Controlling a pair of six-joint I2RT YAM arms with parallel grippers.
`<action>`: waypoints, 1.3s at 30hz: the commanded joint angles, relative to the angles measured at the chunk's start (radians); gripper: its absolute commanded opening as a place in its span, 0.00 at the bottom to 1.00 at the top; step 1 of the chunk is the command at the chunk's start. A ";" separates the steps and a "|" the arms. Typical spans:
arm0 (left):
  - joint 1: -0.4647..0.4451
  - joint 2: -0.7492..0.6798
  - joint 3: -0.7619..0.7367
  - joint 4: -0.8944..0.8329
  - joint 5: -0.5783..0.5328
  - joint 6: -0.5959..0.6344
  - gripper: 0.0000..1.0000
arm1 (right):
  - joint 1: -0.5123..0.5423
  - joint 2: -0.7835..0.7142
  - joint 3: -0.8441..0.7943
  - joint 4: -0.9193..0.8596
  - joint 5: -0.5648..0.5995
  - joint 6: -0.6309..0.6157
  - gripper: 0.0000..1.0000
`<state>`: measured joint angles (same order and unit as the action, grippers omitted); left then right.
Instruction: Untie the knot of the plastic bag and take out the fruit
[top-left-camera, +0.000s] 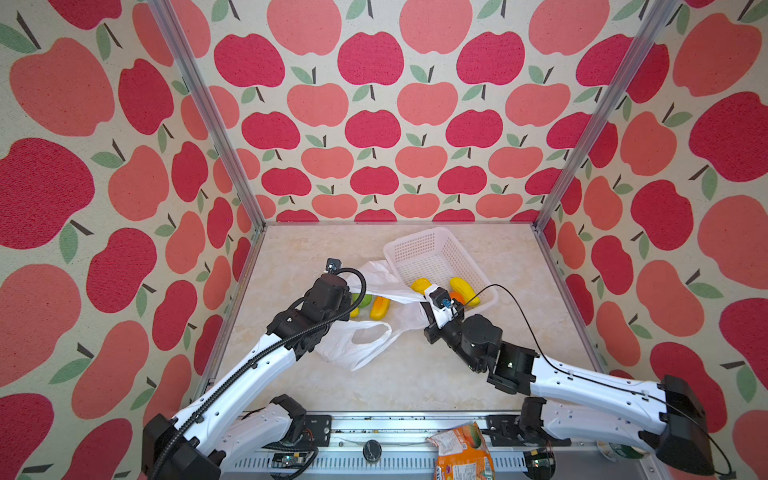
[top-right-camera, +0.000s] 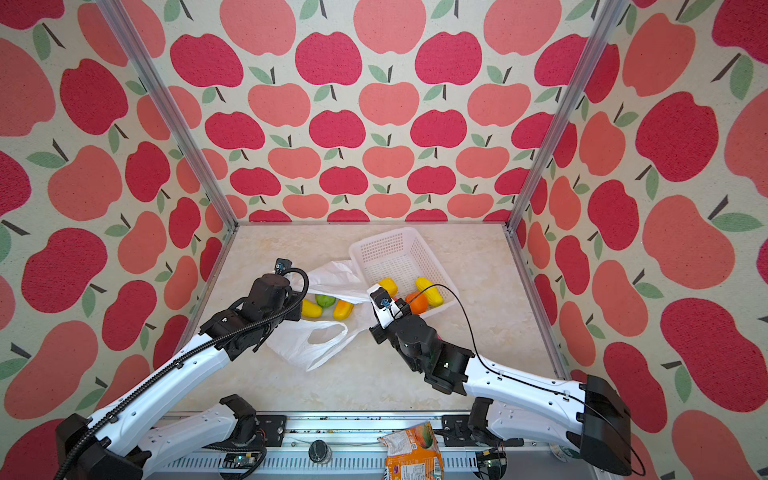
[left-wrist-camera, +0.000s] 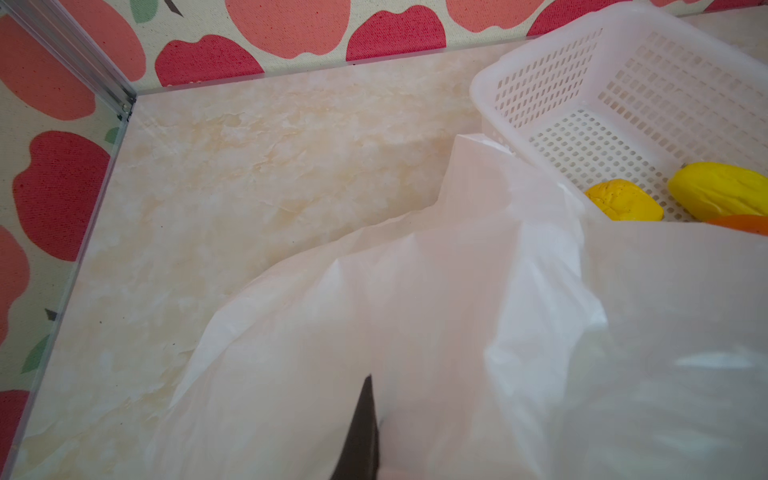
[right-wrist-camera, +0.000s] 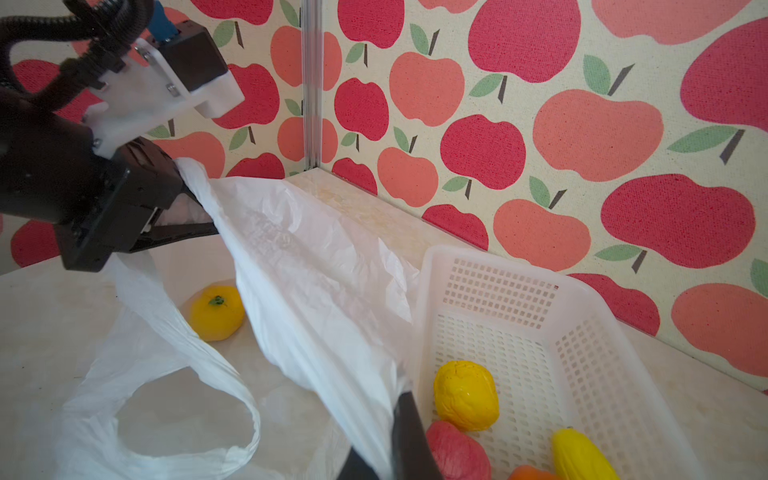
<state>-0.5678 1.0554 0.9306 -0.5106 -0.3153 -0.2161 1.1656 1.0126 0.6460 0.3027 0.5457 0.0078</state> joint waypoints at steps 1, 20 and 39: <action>0.069 0.094 0.171 -0.010 0.001 0.108 0.00 | -0.067 -0.012 0.016 -0.077 -0.068 0.119 0.00; 0.005 -0.033 0.132 -0.069 0.103 0.062 0.00 | -0.068 0.186 0.030 0.094 -0.085 0.143 0.00; -0.141 -0.053 -0.058 -0.132 -0.084 -0.128 0.47 | 0.146 0.030 -0.020 -0.072 0.133 -0.005 0.60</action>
<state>-0.6998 1.0279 0.8551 -0.6449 -0.3592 -0.3447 1.2770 1.0988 0.5888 0.2752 0.6094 0.0494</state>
